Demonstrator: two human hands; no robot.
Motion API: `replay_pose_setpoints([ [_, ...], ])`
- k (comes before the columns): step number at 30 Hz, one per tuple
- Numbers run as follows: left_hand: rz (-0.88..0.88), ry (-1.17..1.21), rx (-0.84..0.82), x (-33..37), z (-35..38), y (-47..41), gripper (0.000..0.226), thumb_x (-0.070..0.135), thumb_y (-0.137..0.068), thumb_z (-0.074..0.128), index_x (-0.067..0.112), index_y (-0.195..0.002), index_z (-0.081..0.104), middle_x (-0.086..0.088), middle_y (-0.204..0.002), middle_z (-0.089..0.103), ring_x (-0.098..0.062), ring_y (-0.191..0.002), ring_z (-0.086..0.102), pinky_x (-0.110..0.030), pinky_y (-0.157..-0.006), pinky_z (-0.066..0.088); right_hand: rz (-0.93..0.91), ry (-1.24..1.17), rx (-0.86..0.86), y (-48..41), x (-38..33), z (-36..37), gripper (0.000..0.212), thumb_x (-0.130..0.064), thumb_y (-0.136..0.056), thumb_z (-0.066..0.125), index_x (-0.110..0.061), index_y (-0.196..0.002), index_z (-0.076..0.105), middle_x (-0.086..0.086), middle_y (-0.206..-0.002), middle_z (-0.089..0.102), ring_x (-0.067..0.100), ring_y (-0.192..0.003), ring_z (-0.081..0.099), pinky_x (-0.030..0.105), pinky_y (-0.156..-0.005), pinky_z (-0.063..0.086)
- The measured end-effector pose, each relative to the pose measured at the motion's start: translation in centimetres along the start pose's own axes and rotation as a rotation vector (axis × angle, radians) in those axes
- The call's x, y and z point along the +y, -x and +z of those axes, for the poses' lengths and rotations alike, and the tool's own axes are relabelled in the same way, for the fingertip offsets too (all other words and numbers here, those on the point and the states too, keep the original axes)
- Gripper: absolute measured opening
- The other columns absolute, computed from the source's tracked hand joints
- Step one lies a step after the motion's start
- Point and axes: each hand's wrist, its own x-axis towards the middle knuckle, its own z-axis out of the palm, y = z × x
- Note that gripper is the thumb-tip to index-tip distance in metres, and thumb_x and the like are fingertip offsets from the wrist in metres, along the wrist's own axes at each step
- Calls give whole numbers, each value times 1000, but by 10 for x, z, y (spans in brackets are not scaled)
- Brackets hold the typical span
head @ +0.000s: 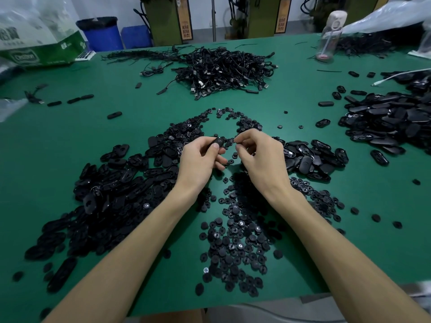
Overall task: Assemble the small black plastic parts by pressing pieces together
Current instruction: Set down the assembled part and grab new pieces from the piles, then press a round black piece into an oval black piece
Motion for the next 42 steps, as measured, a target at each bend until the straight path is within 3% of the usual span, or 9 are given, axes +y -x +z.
replay_pose_setpoints([
  [6, 0, -7, 5, -1, 1, -1, 25, 7, -108, 48, -1, -127, 63, -8, -91, 71, -14, -70, 71, -30, -68, 59, 21, -68, 20, -1, -1, -2, 10, -24, -98, 70, -17, -101, 76, -10, -84, 71, -3, -78, 63, 12, -74, 48],
  [10, -8, 6, -7, 0, 1, 0, 27, 5, -109, 45, -2, -126, 65, -10, -95, 69, -13, -71, 73, -23, -65, 58, 20, -79, 32, -1, -3, -3, 18, -30, -100, 68, -14, -99, 76, -9, -81, 71, 4, -75, 65, 22, -73, 52],
  [15, -7, 41, -23, 2, 1, 2, 22, 4, -107, 48, 10, -117, 67, -12, -95, 74, -18, -76, 77, -24, -65, 59, 41, -129, 17, 0, -3, -2, 9, -22, -100, 68, -16, -103, 74, -8, -83, 70, 7, -77, 67, 26, -76, 56],
  [18, 7, 50, -32, 5, 2, 4, 26, 3, -106, 51, 26, -103, 63, -13, -93, 75, -18, -74, 78, -21, -62, 59, 35, -121, 24, 0, -3, -1, 7, -19, -100, 68, -16, -102, 73, -10, -84, 70, 6, -79, 67, 24, -76, 55],
  [26, 5, 67, -25, 3, 2, 3, 20, 1, -104, 54, 17, -109, 66, -13, -90, 75, -21, -74, 78, -24, -63, 59, 58, -159, 17, 0, -3, -1, 7, -12, -97, 69, -16, -103, 70, -12, -89, 69, -4, -85, 63, 7, -73, 46],
  [28, -9, 74, -29, 2, 2, 3, 21, 0, -104, 54, 14, -115, 65, -8, -82, 78, -22, -73, 77, -26, -67, 61, 74, -173, 10, 0, -3, -2, 7, -12, -95, 70, -16, -100, 73, -12, -87, 70, -2, -83, 65, 9, -73, 48],
  [32, 2, 98, -29, 2, 2, 3, 25, -2, -103, 53, 19, -109, 64, 11, -81, 78, -20, -76, 78, -24, -67, 60, 130, -241, -9, -1, -4, -6, 7, -13, -95, 71, -17, -98, 75, -7, -85, 74, 10, -84, 70, 31, -83, 58],
  [35, 0, 96, -26, 0, 2, 2, 23, -2, -103, 52, 12, -116, 64, 10, -81, 78, -22, -77, 78, -27, -70, 62, 148, -261, -8, -2, -4, -8, 6, -13, -94, 73, -18, -95, 76, -5, -85, 74, 14, -85, 71, 38, -85, 57],
  [42, -10, 98, -36, 0, 1, 1, 24, -1, -104, 51, 10, -121, 64, -4, -81, 79, -22, -75, 78, -26, -73, 62, 140, -231, -21, -1, -5, -6, 7, -14, -93, 73, -19, -98, 76, -8, -86, 73, 6, -83, 68, 28, -81, 57],
])
